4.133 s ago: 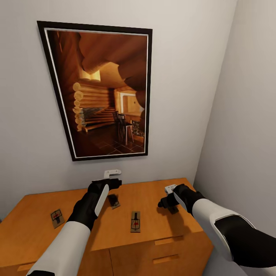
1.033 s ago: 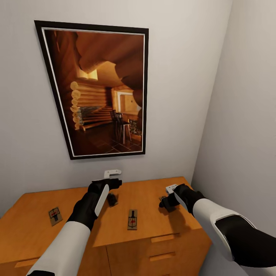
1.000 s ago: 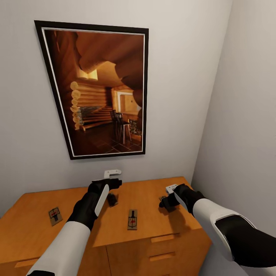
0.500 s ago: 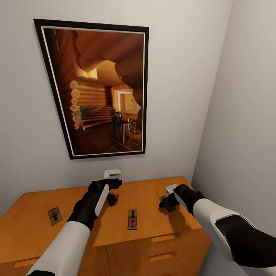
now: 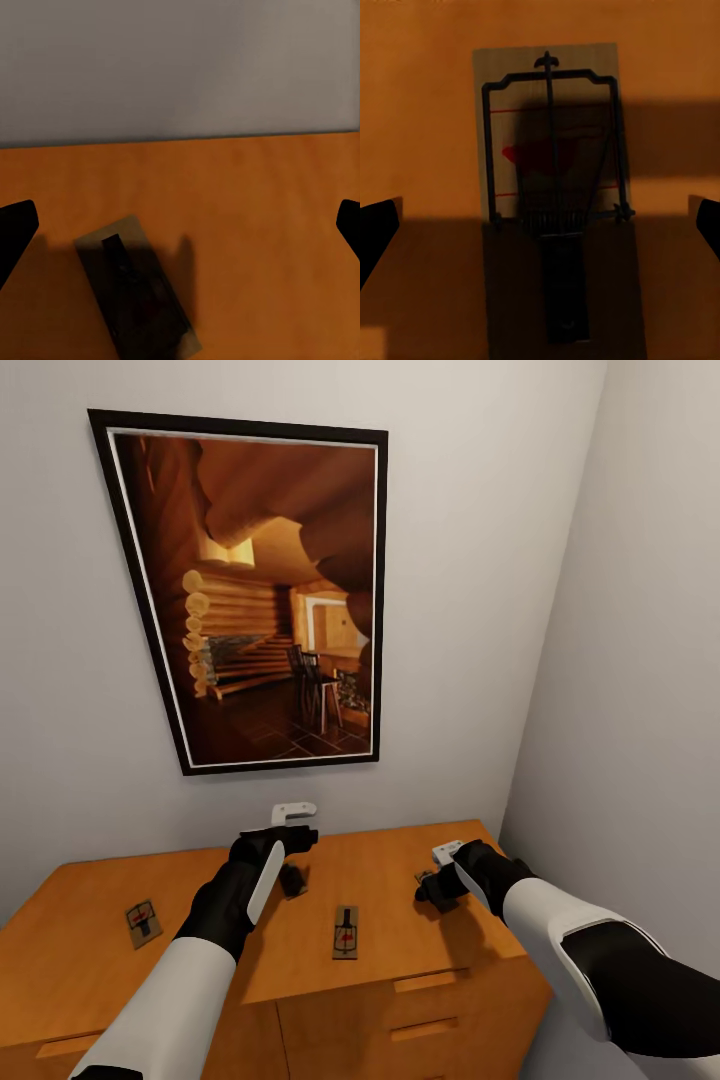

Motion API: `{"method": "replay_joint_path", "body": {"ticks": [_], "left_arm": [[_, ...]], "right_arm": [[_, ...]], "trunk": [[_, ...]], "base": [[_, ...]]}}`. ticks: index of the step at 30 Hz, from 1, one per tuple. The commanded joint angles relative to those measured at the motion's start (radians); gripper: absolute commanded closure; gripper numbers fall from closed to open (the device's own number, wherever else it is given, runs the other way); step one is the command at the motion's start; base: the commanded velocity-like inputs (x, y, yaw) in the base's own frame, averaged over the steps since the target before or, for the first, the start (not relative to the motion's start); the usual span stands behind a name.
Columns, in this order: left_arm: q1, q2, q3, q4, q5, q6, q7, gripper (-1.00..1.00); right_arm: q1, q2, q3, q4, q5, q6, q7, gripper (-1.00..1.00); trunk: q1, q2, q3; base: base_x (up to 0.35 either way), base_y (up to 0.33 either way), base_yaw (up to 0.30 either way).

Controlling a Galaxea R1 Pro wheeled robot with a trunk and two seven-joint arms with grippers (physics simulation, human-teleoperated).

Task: Take the four mousetraps from the cabinet in the bathroom and place them on the bathroom floor. Make sure all four end up on the same floor surface, and ensure that at least two of them are either under or directly next to the same bathroom sink.

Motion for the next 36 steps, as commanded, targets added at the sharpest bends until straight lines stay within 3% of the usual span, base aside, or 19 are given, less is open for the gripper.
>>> {"method": "replay_joint_path", "body": {"ticks": [1,6,33,34,36], "left_arm": [[-0.001,0.0,-0.001,-0.001,0.009,0.004,0.008,-1.0],[-0.001,0.0,-0.001,-0.001,0.009,0.004,0.008,-1.0],[-0.001,0.0,-0.001,-0.001,0.009,0.004,0.008,-1.0],[-0.001,0.0,-0.001,-0.001,0.009,0.004,0.008,-1.0],[-0.001,0.0,-0.001,-0.001,0.009,0.004,0.008,-1.0]], "right_arm": [[-0.001,0.0,0.003,-0.002,0.008,0.004,0.007,-1.0],[-0.001,0.0,0.003,-0.002,0.008,0.004,0.007,-1.0],[-0.002,0.0,0.003,-0.002,0.008,0.004,0.007,-1.0],[-0.002,0.0,0.003,-0.002,0.008,0.004,0.007,1.0],[-0.001,0.0,0.003,-0.002,0.007,0.004,0.007,1.0]], "trunk": [[0.0,-0.002,-0.002],[0.012,-0.023,-0.011],[0.012,-0.023,-0.011],[0.012,-0.023,-0.011],[0.012,-0.023,-0.011]], "base": [[0.0,0.0,0.0],[0.0,0.0,0.0],[0.0,0.0,0.0],[0.0,0.0,0.0],[0.0,0.0,0.0]]}}
